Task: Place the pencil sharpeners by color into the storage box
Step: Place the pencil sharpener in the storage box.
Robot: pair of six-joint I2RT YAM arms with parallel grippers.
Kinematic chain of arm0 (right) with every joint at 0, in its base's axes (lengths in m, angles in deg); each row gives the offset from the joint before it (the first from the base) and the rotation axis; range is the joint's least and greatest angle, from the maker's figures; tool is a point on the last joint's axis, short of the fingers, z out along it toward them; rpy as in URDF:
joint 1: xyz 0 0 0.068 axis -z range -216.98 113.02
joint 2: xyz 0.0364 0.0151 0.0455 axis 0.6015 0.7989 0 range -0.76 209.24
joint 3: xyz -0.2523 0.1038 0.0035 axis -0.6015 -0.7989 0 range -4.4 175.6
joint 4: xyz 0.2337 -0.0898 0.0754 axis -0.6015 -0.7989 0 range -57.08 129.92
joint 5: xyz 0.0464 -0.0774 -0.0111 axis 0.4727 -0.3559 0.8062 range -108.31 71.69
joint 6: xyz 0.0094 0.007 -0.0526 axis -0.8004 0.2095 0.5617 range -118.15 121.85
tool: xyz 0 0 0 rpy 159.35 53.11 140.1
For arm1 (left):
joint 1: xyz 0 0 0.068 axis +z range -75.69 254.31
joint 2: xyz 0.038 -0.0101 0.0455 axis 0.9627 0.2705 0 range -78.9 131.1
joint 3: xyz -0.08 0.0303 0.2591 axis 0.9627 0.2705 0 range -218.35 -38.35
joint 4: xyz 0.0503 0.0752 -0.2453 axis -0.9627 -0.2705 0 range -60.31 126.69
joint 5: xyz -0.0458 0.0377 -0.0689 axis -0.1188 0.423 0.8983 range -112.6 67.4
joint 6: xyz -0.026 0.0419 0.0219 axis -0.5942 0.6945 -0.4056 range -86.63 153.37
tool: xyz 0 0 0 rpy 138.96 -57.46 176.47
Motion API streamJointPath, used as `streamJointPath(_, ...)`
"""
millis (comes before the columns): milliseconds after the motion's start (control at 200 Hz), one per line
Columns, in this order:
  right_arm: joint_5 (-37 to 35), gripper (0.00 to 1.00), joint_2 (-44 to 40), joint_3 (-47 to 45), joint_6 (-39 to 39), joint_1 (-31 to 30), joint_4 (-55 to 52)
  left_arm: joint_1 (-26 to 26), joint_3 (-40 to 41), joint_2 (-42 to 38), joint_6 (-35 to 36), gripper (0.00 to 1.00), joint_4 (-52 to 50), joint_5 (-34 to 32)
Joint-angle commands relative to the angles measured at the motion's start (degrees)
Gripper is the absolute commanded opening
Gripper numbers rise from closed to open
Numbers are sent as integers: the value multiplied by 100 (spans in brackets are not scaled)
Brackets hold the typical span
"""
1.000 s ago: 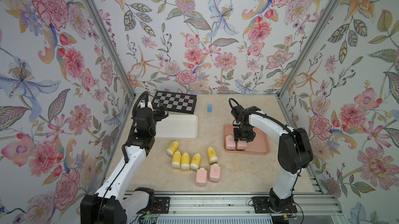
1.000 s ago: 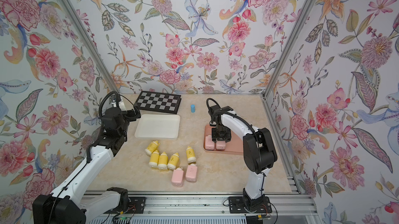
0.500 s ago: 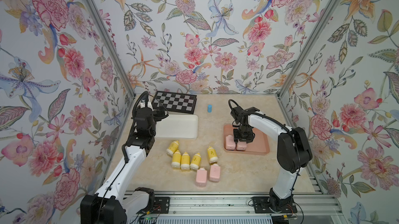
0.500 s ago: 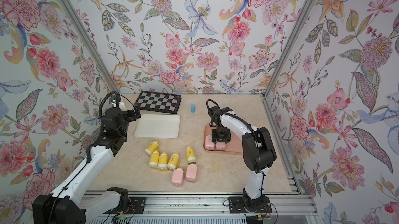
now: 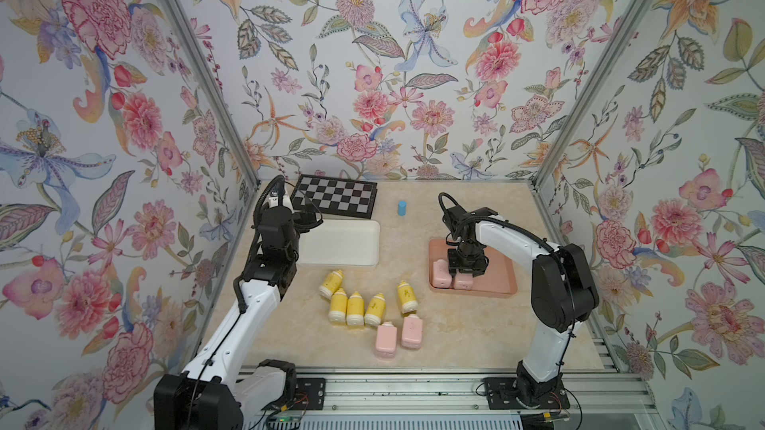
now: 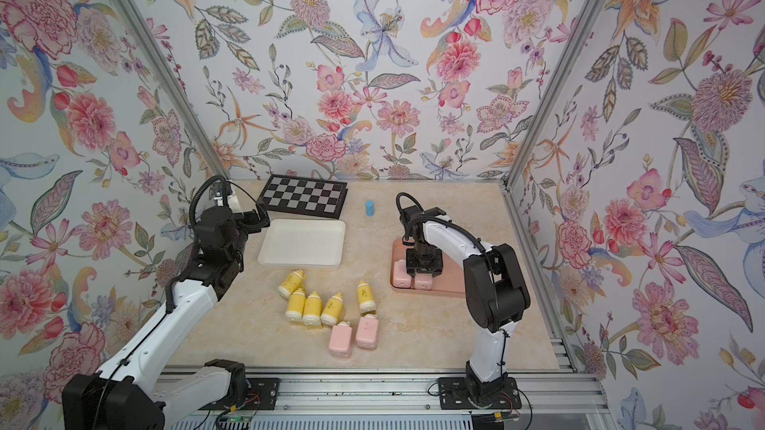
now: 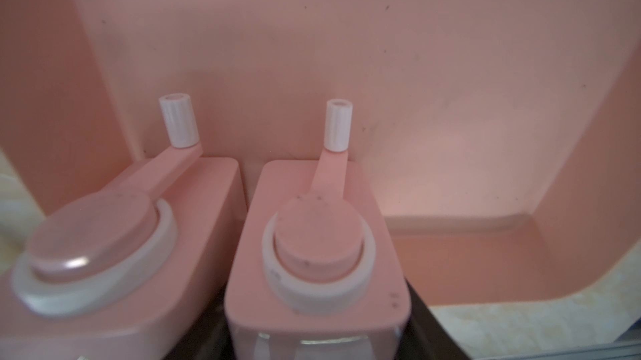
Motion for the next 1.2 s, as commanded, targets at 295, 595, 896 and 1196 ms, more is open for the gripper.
streamJointPath(295, 66, 49, 106, -156, -142, 22, 76, -48, 67, -126, 95, 99, 135, -99)
streamJointPath(595, 87, 54, 62, -152, -127, 16, 66, -48, 65, -118, 95, 100, 135, -107)
streamJointPath(896, 105, 58, 27, -161, -127, 16, 68, -43, 65, -122, 95, 99, 135, -108)
streamJointPath(1196, 115, 61, 16, -152, -127, 5, 63, -44, 65, -122, 96, 100, 135, -87)
